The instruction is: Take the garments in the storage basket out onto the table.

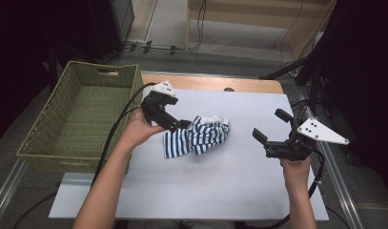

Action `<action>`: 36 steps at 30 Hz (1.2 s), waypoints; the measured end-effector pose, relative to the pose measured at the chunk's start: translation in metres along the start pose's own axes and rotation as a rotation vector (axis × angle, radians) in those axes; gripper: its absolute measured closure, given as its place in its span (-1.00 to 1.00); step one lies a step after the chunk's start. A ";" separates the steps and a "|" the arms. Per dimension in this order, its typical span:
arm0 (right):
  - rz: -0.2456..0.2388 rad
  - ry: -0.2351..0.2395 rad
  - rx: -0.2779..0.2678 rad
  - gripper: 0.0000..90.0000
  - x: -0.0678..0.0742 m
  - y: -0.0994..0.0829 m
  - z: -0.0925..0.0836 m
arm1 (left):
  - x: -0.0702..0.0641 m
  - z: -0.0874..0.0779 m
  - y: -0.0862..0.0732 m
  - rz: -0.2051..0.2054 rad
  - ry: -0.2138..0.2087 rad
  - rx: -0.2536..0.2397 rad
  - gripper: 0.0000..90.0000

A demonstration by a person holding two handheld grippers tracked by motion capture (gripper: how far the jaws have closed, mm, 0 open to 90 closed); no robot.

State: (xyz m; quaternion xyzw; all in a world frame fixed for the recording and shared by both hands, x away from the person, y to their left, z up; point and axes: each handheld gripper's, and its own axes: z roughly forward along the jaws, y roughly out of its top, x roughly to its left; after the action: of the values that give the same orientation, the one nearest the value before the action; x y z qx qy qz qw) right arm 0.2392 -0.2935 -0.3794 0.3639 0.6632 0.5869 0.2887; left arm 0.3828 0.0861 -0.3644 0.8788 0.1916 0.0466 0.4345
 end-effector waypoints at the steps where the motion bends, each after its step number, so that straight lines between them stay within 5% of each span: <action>1: -0.003 0.001 0.002 -1.00 -0.001 0.000 0.001 | 0.001 -0.004 -0.003 -0.007 0.007 -0.006 -1.00; 20: -0.006 -0.011 0.015 -1.00 0.001 -0.001 0.002 | -0.007 -0.064 -0.036 -0.060 0.090 -0.217 -1.00; 36: -0.017 -0.010 0.030 -1.00 0.003 -0.002 0.005 | -0.006 -0.091 -0.065 -0.099 0.150 -0.268 -1.00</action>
State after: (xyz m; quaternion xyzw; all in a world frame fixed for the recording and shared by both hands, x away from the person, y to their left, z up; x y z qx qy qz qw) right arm 0.2413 -0.2887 -0.3816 0.3655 0.6734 0.5728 0.2914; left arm 0.3354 0.1877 -0.3580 0.7965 0.2586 0.1160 0.5342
